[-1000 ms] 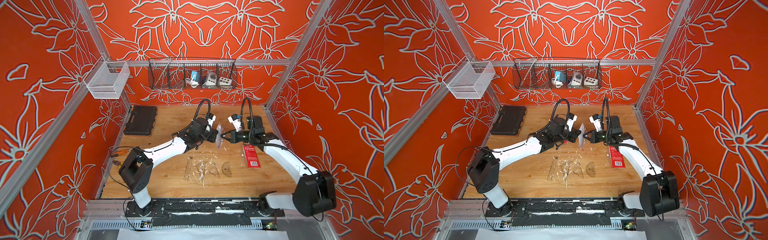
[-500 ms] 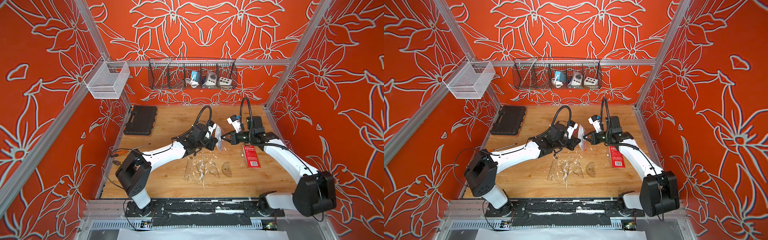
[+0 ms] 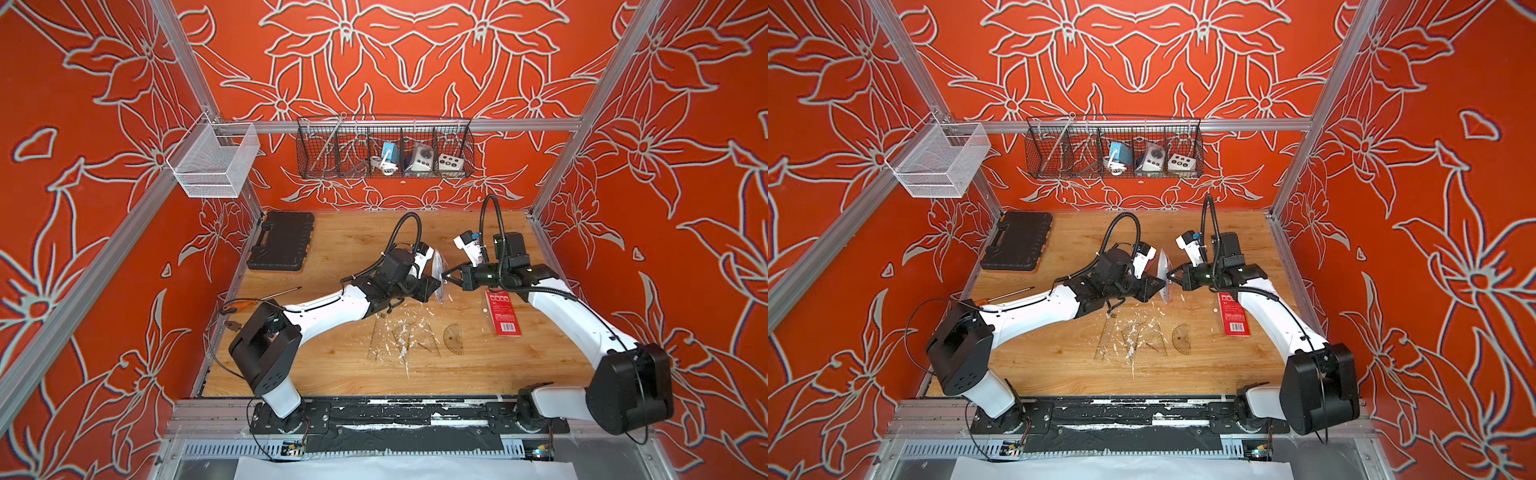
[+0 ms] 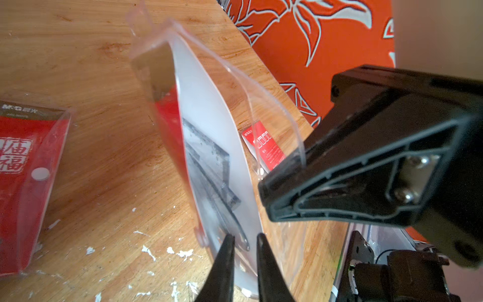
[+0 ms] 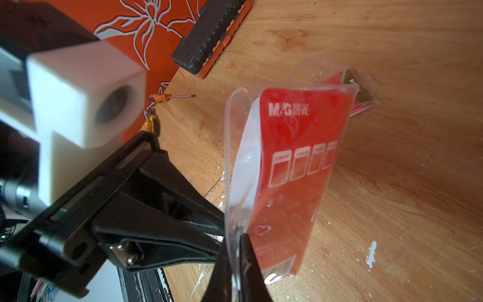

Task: Open the ruler set and take out the ruler
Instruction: Take out the ruler from the ruler set bag.

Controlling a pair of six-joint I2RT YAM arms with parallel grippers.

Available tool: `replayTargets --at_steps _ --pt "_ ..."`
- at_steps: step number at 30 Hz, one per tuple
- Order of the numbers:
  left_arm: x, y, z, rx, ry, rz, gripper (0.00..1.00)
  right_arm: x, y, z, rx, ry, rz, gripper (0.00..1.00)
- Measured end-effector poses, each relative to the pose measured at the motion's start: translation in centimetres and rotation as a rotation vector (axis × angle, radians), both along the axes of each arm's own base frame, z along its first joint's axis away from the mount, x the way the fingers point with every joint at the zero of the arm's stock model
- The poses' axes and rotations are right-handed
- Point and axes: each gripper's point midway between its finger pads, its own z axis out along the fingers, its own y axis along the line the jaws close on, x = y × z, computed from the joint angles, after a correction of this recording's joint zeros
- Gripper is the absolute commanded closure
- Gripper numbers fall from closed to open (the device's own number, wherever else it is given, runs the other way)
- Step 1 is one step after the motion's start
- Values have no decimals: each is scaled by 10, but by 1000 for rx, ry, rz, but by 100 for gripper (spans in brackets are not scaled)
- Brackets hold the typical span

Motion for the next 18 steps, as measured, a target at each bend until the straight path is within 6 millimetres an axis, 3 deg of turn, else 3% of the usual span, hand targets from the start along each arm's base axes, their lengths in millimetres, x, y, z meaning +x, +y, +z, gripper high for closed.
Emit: replayTargets --at_steps 9,18 --pt "6 -18 -11 20 21 -17 83 -1 0 5 5 -13 2 100" --pt "5 -21 -19 30 36 -14 97 -4 -1 5 -4 -17 8 100"
